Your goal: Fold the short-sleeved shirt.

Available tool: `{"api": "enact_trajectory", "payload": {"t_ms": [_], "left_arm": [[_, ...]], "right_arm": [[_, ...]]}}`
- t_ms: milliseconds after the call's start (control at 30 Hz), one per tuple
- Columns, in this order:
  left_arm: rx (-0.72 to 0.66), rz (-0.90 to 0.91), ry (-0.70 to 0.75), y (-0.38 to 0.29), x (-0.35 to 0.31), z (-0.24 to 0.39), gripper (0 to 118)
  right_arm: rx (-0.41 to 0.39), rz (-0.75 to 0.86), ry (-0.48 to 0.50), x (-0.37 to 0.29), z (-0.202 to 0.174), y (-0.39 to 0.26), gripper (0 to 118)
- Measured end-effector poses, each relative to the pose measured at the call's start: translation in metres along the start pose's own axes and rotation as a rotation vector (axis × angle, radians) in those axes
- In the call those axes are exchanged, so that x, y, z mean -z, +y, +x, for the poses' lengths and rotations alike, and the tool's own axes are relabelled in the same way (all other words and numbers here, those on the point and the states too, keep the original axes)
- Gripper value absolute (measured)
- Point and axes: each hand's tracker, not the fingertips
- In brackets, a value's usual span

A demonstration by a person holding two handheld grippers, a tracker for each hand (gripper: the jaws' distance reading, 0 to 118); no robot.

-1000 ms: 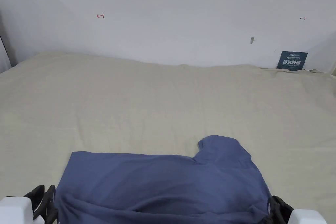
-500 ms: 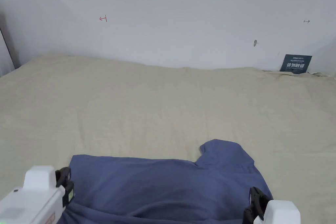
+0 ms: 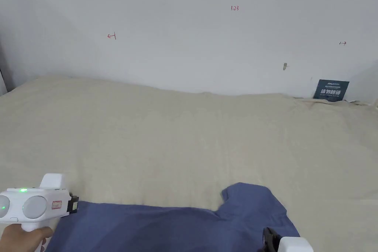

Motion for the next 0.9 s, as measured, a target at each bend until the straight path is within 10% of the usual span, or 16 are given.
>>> {"api": "enact_trajectory", "payload": {"t_ms": [233,500,600,900], "left_arm": [[0.005,-0.122,0.084,0.012,0.018,0.010,70],[0.032,-0.171,0.101,0.012,0.032,0.020,46],[0.162,-0.154,0.073,0.012,0.032,0.034,3],[0.157,0.024,0.040,0.003,-0.023,0.036,0]], "right_arm": [[-0.008,-0.044,-0.001,0.016,0.004,-0.007,1],[0.017,-0.093,-0.015,0.026,0.010,-0.017,1],[0.032,-0.116,-0.022,0.030,0.014,-0.018,1],[0.092,-0.253,-0.083,0.090,0.064,-0.002,1]]}}
